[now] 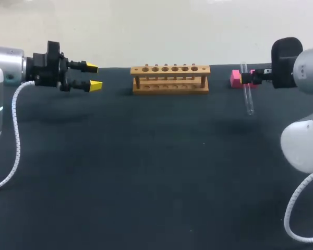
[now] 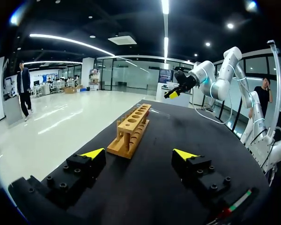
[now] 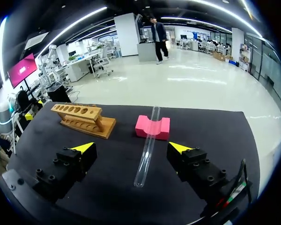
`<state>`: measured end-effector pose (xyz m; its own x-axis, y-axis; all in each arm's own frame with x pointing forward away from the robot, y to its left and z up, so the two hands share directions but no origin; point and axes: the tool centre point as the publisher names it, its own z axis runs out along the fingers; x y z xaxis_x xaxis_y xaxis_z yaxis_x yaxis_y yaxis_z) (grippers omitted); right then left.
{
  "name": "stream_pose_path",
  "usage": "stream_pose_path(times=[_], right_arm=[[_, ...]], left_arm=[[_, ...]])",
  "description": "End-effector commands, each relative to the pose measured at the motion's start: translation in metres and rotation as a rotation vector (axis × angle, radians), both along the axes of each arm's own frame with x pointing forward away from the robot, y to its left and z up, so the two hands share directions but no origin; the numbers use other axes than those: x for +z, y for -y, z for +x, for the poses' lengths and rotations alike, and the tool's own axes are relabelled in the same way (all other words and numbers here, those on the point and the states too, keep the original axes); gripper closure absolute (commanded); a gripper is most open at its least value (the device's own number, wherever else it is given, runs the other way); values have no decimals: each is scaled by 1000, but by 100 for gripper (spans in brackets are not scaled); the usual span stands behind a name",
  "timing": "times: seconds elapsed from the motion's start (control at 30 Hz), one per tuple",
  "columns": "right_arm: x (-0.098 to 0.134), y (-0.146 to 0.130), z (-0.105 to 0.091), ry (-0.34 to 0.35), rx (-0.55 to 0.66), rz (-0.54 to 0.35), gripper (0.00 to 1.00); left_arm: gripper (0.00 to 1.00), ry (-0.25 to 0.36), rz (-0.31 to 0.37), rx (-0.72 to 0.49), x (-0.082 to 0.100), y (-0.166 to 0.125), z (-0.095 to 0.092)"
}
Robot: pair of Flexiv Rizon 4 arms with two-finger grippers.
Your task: Grasp the test tube, adjust it, and insert it.
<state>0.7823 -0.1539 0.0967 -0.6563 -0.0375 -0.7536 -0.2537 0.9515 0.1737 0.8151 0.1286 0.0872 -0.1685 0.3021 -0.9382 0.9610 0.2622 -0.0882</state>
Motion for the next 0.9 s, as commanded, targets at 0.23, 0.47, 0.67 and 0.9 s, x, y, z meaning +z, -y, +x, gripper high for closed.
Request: stream_pose_path(times=[0.23, 0.47, 0.67, 0.9], right_arm=[[-11, -11, 13, 264, -211, -19, 0], [-16, -11, 16, 258, -278, -39, 0], [-17, -11, 23, 214, -314, -50, 0], [-21, -17, 29, 129, -310, -36, 0]], left_arm=[[0, 5, -3, 2, -1, 0, -1], [0, 5, -3, 2, -1, 0, -1], [0, 5, -3, 2, -1, 0, -1], [0, 5, -3, 2, -1, 0, -1]])
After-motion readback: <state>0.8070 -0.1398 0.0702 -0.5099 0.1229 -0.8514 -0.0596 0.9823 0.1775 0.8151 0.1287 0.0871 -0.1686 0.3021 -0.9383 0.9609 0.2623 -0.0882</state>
